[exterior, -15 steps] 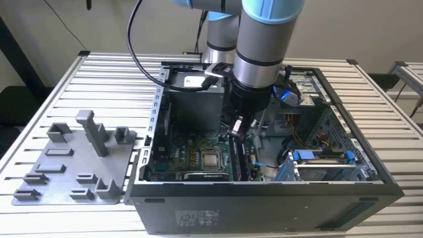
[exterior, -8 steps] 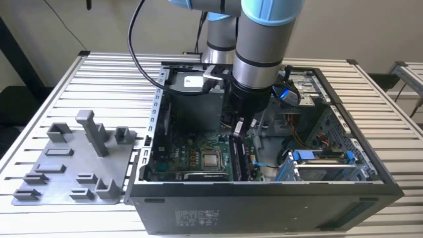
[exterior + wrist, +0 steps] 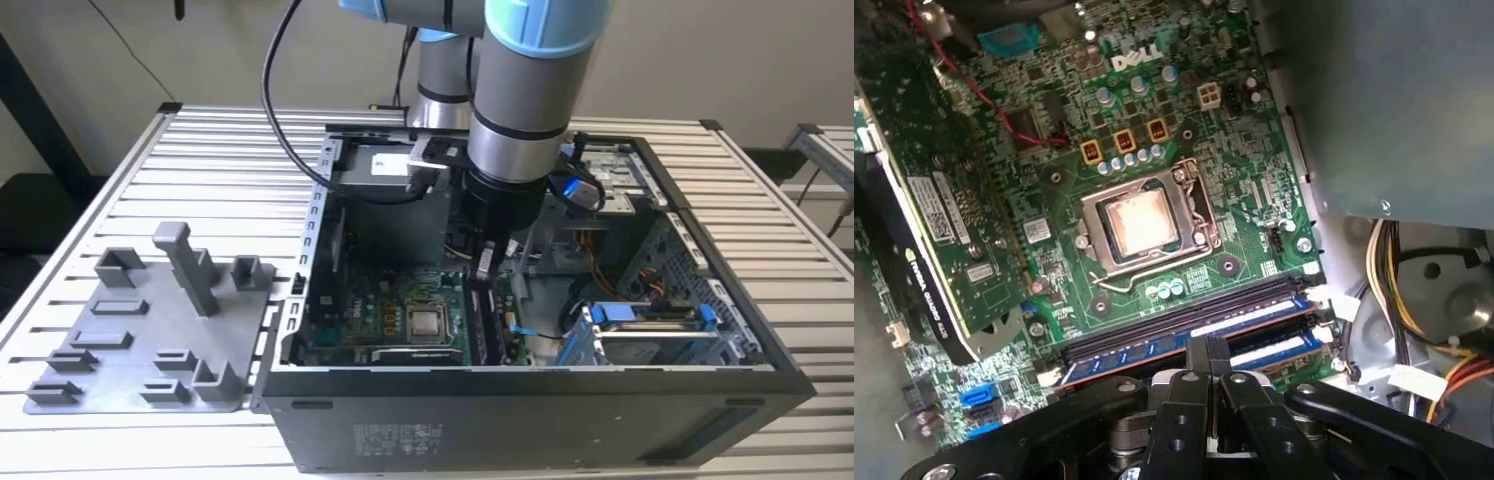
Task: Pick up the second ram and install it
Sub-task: 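Press down the second ram until it locks into place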
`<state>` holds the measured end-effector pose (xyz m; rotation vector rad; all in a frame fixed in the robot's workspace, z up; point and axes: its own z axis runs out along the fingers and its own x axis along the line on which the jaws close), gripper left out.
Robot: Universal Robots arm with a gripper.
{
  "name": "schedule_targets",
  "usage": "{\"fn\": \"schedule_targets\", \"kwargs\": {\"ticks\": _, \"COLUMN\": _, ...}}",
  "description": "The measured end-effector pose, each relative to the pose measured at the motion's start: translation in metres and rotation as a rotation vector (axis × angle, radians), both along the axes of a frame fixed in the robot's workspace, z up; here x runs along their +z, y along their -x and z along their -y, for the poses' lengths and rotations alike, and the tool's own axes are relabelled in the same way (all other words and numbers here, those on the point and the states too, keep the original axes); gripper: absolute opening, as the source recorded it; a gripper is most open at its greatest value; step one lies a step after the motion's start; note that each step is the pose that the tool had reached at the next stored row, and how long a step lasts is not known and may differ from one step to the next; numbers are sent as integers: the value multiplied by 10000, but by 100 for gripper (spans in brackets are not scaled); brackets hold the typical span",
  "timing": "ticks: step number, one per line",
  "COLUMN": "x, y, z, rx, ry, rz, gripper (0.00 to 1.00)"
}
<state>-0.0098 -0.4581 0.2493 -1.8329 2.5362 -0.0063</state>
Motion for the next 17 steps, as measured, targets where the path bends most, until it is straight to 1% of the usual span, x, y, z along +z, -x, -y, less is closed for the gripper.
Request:
{"fn": "schedule_targets", "kwargs": {"ticks": 14, "x": -24, "y": 0, "z": 0, "rx": 2539, "ry": 1, "rz": 2, "gripper": 11}}
{"fn": "schedule_targets", "kwargs": {"ticks": 15, "x": -24, "y": 1, "z": 0, "rx": 2684, "ry": 1, "rz": 2, "gripper": 11}}
{"fn": "schedule_targets", "kwargs": {"ticks": 17, "x": -25, "y": 0, "z": 0, "rx": 2778, "ry": -1, "rz": 3, "gripper": 11}}
